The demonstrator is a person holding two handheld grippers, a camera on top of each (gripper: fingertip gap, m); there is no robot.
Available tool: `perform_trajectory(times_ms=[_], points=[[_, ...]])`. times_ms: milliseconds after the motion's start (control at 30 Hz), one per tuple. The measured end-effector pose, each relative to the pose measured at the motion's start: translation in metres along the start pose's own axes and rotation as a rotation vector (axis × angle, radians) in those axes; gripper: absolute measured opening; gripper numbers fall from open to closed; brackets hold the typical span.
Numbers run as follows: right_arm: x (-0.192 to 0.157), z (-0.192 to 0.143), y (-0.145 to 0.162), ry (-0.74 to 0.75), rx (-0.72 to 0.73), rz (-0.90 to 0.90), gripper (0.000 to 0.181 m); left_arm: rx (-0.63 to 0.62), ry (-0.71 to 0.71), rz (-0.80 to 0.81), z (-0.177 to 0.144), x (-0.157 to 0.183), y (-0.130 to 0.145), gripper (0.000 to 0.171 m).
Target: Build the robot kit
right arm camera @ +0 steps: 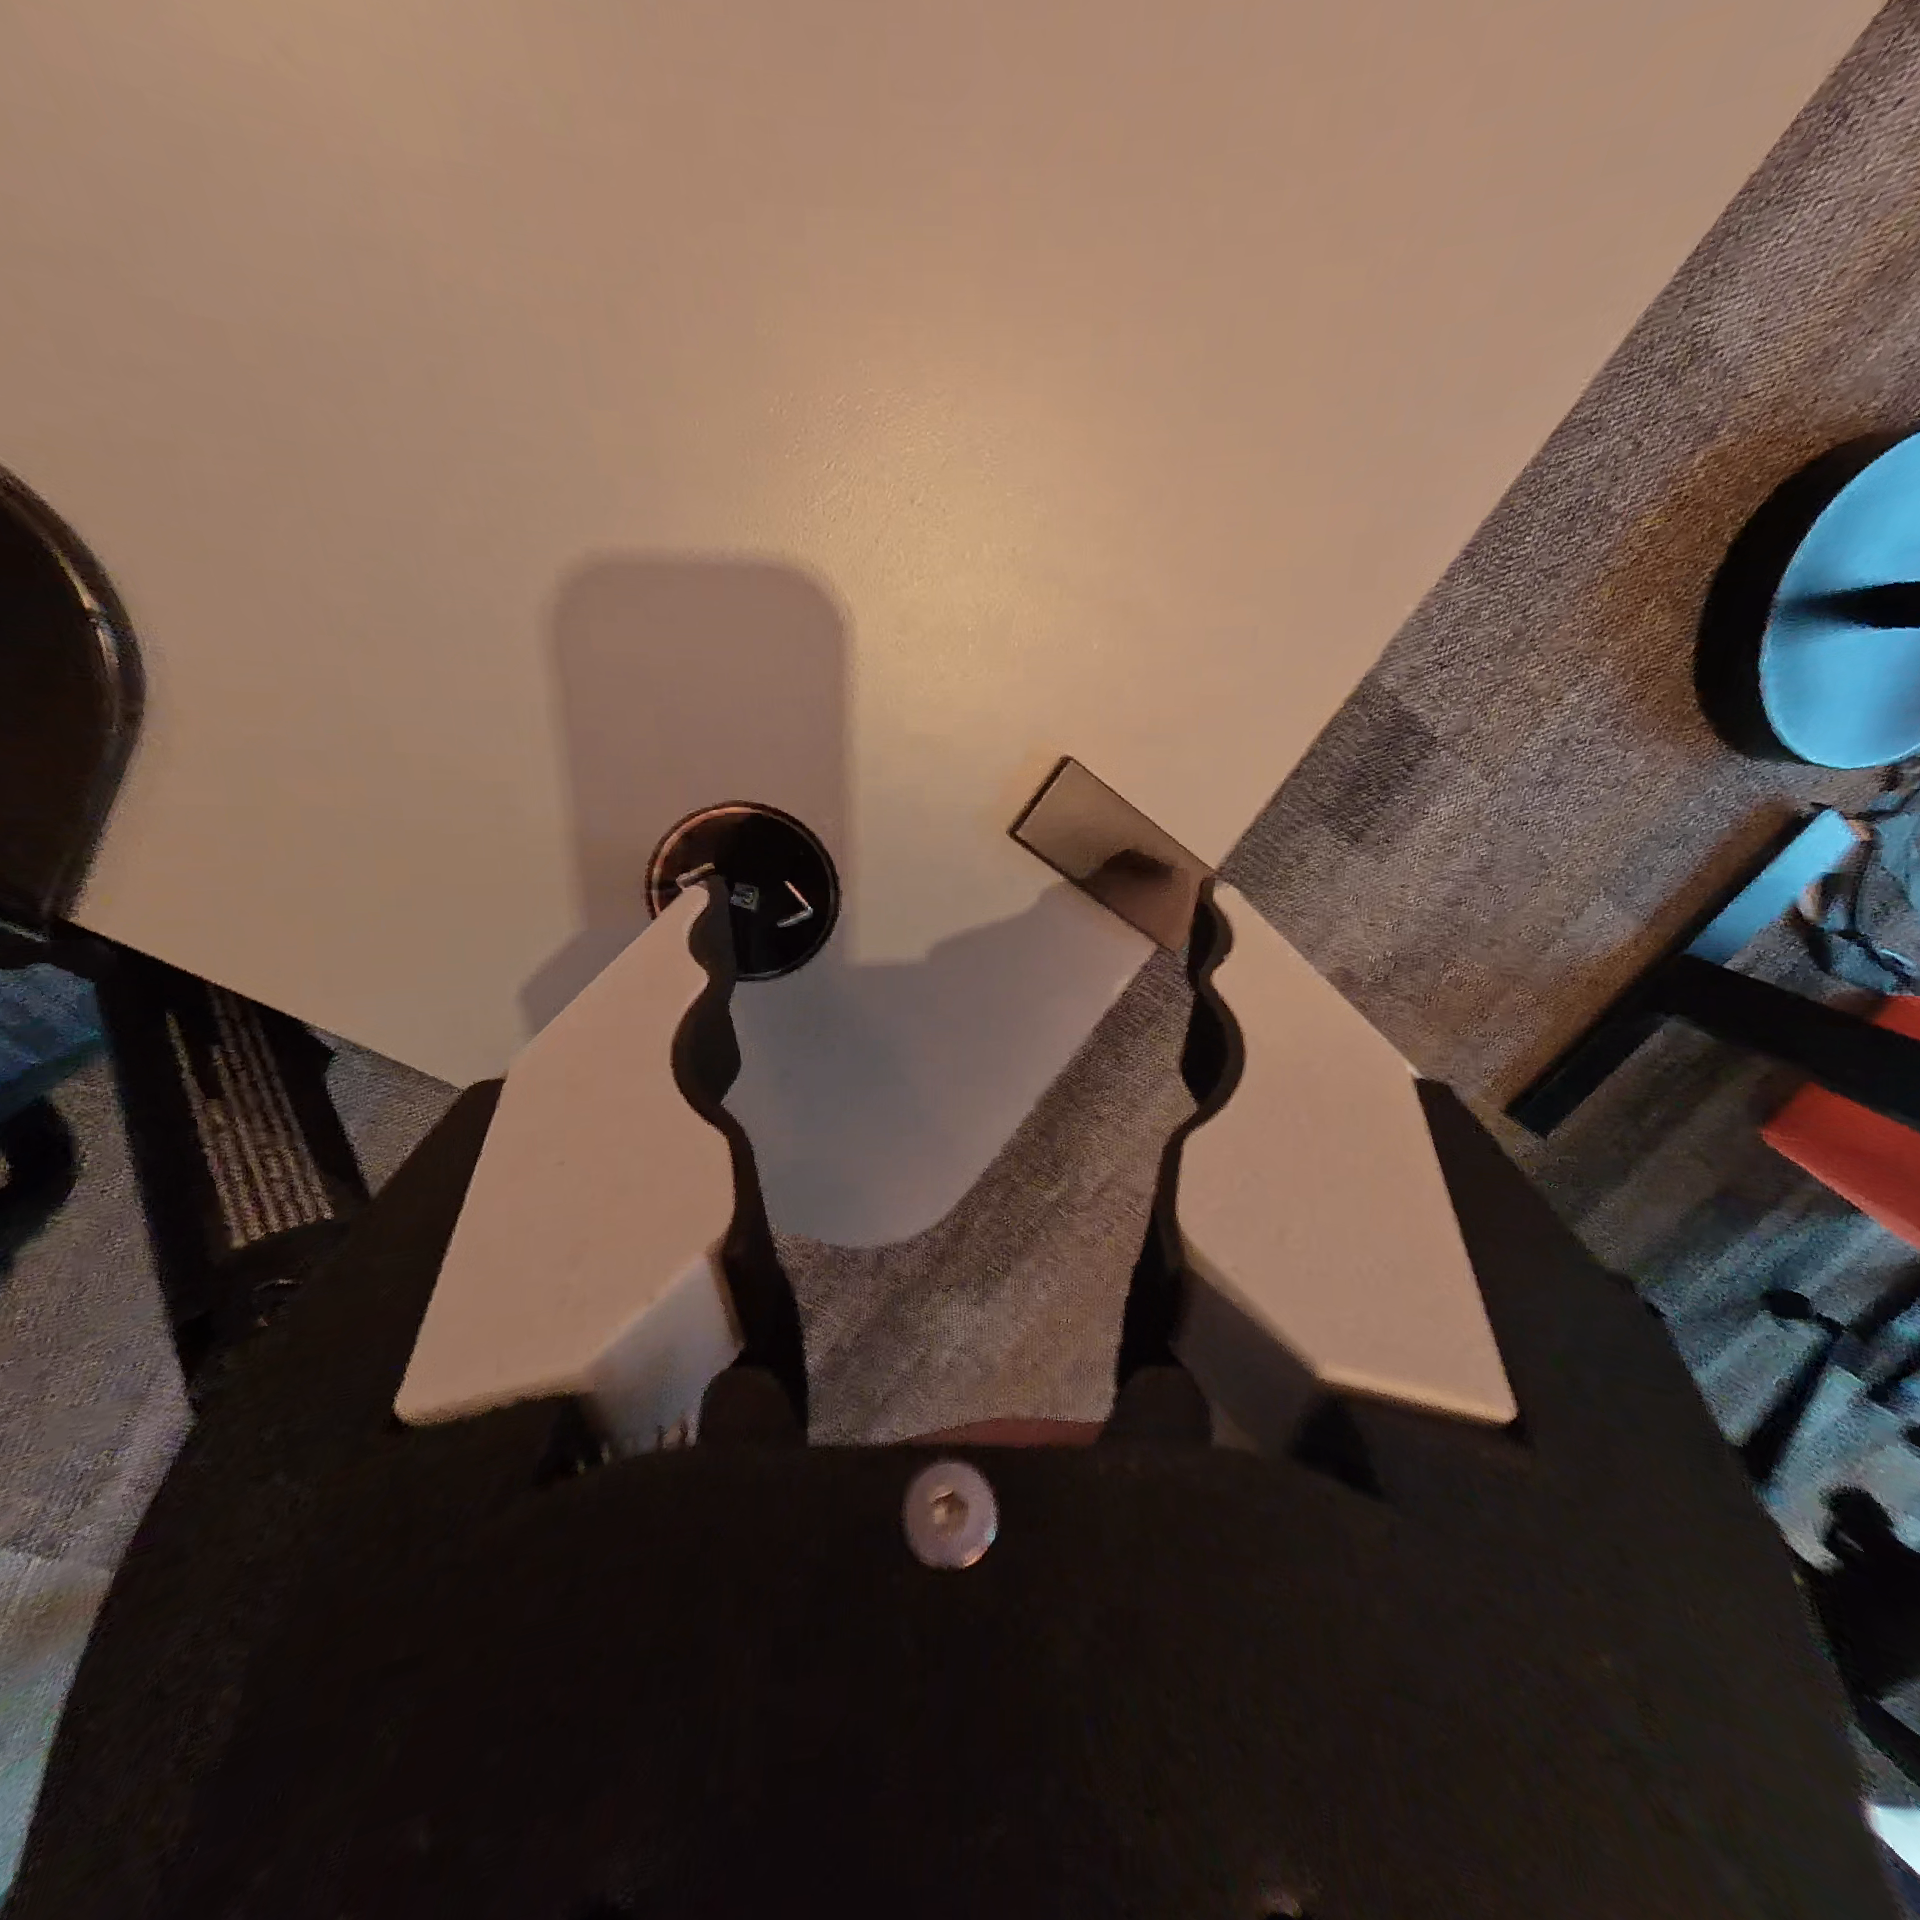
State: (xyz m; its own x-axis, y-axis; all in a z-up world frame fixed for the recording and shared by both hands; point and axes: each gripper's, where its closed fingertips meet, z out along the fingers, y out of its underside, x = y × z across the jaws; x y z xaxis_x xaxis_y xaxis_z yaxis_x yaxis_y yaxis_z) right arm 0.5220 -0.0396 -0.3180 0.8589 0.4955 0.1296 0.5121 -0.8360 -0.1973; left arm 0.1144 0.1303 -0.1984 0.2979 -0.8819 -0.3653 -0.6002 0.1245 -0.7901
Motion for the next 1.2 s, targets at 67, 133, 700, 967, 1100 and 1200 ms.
perform_trajectory(times_ms=[67, 133, 700, 967, 1100, 1200], points=[[-0.001, 0.000, -0.001, -0.014, -0.003, 0.011, 0.084, -0.010, 0.011, -0.010, 0.004, 0.002, 0.003, 0.034], [-0.005, -0.001, -0.001, -0.022, -0.020, 0.002, 0.078, -0.018, 0.017, -0.012, 0.006, 0.003, 0.007, 0.035], [-0.006, -0.001, -0.002, -0.047, -0.126, -0.062, 0.071, 0.047, 0.001, -0.038, 0.003, -0.012, 0.012, 0.034], [-0.005, -0.006, -0.004, -0.078, -0.119, -0.081, 0.070, 0.078, -0.086, -0.014, 0.008, -0.031, 0.016, 0.032], [-0.007, -0.010, -0.005, -0.078, -0.115, -0.086, 0.067, 0.093, -0.145, -0.114, 0.008, -0.040, 0.017, 0.030], [-0.007, -0.010, -0.005, -0.069, -0.115, -0.094, 0.068, 0.077, -0.166, -0.178, 0.004, -0.041, 0.016, 0.030]])
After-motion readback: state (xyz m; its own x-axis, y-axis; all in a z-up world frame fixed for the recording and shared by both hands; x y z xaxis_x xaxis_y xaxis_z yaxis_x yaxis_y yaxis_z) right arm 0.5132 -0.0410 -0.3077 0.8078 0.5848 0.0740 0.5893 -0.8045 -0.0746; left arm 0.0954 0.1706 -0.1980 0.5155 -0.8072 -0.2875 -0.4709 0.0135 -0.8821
